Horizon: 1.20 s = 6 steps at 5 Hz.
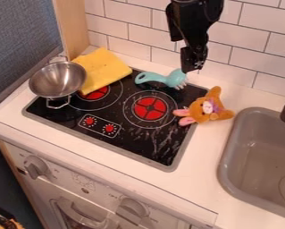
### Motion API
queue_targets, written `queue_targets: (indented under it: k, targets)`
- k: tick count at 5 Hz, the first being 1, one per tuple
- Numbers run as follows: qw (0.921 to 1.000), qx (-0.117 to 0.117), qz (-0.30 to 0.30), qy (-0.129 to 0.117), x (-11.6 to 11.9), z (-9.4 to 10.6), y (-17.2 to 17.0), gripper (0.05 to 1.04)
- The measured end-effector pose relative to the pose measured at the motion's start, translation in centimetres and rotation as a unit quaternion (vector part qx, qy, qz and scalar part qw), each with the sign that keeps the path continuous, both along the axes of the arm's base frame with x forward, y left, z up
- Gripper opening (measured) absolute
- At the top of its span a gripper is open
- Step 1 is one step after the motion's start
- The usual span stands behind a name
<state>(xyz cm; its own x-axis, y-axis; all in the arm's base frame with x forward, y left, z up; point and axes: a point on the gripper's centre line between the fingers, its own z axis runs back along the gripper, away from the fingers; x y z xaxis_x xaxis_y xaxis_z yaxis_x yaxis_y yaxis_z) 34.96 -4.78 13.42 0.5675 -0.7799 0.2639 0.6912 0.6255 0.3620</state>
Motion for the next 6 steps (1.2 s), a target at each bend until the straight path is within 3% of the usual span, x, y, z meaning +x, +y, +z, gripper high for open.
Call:
queue_targets:
  k: [1, 3, 4, 5, 6]
  targets:
    - [0.9999, 0.002, 0.0, 0.014, -0.1, -1.0, 0.0, 1.001]
    - [0.9975, 0.017, 0.056, 0.041, -0.8, -2.6, 4.5, 1.001]
    - [0.9925, 0.023, 0.109, 0.05, -1.7, -3.6, 6.6, 1.001]
    - [0.9879, 0.055, 0.131, 0.062, -2.4, -5.1, 8.2, 1.001]
    - [0.9773, 0.081, 0.186, 0.062, -3.8, -6.4, 11.7, 1.001]
